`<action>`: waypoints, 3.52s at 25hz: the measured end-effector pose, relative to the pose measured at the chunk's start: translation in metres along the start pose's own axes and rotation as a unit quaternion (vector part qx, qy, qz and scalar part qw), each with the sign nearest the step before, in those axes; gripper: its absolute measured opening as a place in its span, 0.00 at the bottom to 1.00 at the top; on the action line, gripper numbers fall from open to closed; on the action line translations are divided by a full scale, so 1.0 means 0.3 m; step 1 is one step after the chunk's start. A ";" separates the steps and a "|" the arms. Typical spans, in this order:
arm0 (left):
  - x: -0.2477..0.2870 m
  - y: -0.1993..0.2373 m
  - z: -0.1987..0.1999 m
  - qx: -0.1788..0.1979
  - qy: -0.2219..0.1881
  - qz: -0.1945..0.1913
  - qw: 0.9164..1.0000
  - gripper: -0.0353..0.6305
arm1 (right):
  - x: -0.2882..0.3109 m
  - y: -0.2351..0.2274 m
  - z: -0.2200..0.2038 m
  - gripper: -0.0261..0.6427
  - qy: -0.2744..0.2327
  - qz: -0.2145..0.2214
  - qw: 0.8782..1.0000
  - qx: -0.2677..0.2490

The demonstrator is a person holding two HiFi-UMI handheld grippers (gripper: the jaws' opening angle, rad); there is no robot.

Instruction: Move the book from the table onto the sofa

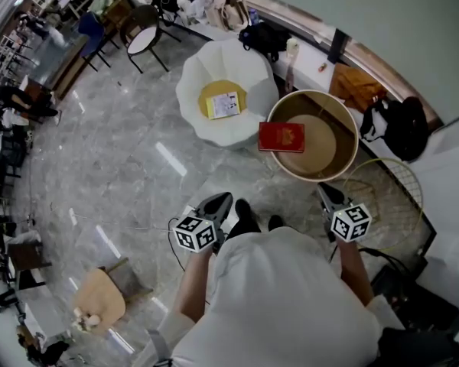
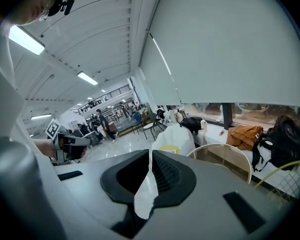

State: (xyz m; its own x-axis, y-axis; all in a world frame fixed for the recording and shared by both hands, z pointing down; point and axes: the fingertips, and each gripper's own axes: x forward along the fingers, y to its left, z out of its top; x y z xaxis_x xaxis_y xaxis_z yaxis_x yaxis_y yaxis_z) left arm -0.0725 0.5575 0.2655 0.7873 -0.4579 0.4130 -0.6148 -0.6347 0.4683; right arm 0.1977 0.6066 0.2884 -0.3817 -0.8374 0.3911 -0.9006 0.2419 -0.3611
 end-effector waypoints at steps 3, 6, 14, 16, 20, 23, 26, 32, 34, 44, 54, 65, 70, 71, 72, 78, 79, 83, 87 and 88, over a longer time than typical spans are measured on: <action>0.035 0.012 0.018 0.002 0.004 -0.007 1.000 0.06 | 0.029 0.004 -0.002 0.10 0.005 0.003 1.000 0.002; 0.072 0.044 0.046 0.003 0.008 -0.016 1.000 0.06 | 0.069 0.004 0.010 0.10 0.010 -0.002 1.000 0.003; 0.204 0.204 0.170 0.007 0.025 -0.044 0.999 0.06 | 0.224 -0.040 0.111 0.10 -0.001 -0.035 0.999 0.018; 0.231 0.248 0.217 0.010 0.030 -0.053 0.998 0.06 | 0.278 -0.031 0.147 0.10 -0.006 -0.038 0.999 0.018; 0.267 0.342 0.280 0.013 0.049 -0.071 0.996 0.06 | 0.370 -0.009 0.208 0.10 -0.013 -0.057 0.998 0.026; 0.307 0.419 0.292 0.015 0.068 -0.086 0.994 0.06 | 0.431 0.006 0.235 0.10 -0.019 -0.071 0.997 0.031; 0.353 0.497 0.303 0.022 0.089 -0.102 0.991 0.06 | 0.503 0.029 0.234 0.10 -0.018 -0.083 0.996 0.036; 0.426 0.603 0.305 0.026 0.119 -0.137 0.983 0.06 | 0.596 0.055 0.235 0.10 -0.025 -0.122 0.991 0.051; 0.452 0.628 0.304 0.032 0.129 -0.145 0.980 0.06 | 0.620 0.054 0.239 0.10 -0.025 -0.136 0.989 0.053; 0.557 0.658 0.236 0.027 0.171 -0.160 0.972 0.06 | 0.649 0.013 0.205 0.10 -0.002 -0.169 0.983 0.067; 0.680 0.650 0.284 0.001 0.160 -0.127 0.979 0.06 | 0.771 -0.109 0.201 0.10 0.037 -0.112 0.990 0.071; 0.921 0.693 0.148 -0.058 0.156 -0.097 0.981 0.06 | 0.899 -0.284 0.064 0.10 0.128 -0.046 0.988 0.071; 1.037 0.746 0.051 -0.075 0.163 -0.093 0.979 0.06 | 0.932 -0.325 -0.065 0.10 0.170 -0.031 0.980 0.099; 1.058 0.760 0.038 -0.078 0.165 -0.092 0.979 0.06 | 0.947 -0.333 -0.085 0.10 0.176 -0.026 0.979 0.101; 1.079 0.772 0.024 -0.081 0.168 -0.090 0.978 0.06 | 0.965 -0.343 -0.105 0.10 0.182 -0.021 0.978 0.103; 1.174 0.830 -0.084 -0.090 0.191 -0.082 0.974 0.12 | 1.094 -0.385 -0.207 0.10 0.194 0.010 0.974 0.118; 1.189 0.843 -0.097 -0.092 0.193 -0.080 0.974 0.12 | 1.118 -0.391 -0.220 0.10 0.196 0.016 0.973 0.119; 1.261 0.897 -0.173 -0.112 0.203 -0.076 0.970 0.14 | 1.201 -0.434 -0.277 0.10 0.211 0.032 0.969 0.122; 1.327 0.951 -0.277 -0.142 0.214 -0.073 0.964 0.17 | 1.267 -0.488 -0.344 0.10 0.228 0.037 0.964 0.127; 1.343 0.966 -0.303 -0.149 0.216 -0.070 0.962 0.18 | 1.280 -0.500 -0.361 0.10 0.233 0.039 0.963 0.128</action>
State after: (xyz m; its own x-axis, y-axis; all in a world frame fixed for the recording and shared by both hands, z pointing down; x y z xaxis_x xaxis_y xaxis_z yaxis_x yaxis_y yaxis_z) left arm 0.0621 0.2457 0.6387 0.8097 -0.0385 0.5856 -0.5412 -0.4351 0.7196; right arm 0.1637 0.3018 0.5844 -0.5520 -0.4964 0.6700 -0.8070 0.1159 -0.5790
